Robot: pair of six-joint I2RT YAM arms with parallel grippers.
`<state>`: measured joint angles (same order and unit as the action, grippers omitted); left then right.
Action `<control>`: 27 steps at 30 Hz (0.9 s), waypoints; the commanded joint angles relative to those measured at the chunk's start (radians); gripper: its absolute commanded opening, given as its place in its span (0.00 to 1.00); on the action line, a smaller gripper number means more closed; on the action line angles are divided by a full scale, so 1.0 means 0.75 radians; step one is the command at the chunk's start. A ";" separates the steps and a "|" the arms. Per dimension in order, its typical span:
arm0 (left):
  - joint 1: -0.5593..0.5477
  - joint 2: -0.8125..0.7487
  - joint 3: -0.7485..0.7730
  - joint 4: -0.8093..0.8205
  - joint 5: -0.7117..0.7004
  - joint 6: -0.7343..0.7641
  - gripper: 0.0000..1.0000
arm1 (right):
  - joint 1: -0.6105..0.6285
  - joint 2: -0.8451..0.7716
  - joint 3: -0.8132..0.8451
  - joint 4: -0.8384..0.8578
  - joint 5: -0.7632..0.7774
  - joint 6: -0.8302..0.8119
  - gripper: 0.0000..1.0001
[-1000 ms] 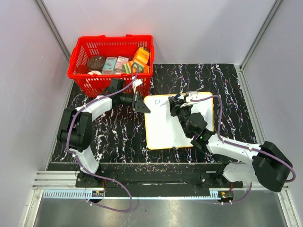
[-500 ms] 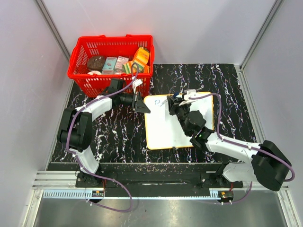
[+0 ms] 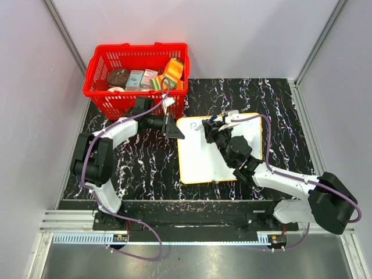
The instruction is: Write a sentence on the whiteboard
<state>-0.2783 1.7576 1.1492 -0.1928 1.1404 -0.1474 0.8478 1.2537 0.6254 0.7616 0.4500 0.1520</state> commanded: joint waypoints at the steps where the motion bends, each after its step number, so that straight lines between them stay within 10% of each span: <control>1: 0.019 -0.022 0.020 0.091 -0.160 0.117 0.00 | -0.014 -0.033 -0.042 -0.032 -0.009 0.032 0.00; 27: 0.013 -0.016 0.022 0.094 -0.165 0.117 0.00 | -0.014 -0.168 -0.093 0.015 0.067 -0.021 0.00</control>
<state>-0.2783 1.7576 1.1492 -0.1921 1.1408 -0.1471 0.8474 1.1736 0.5732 0.7258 0.5102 0.1600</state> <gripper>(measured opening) 0.123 0.186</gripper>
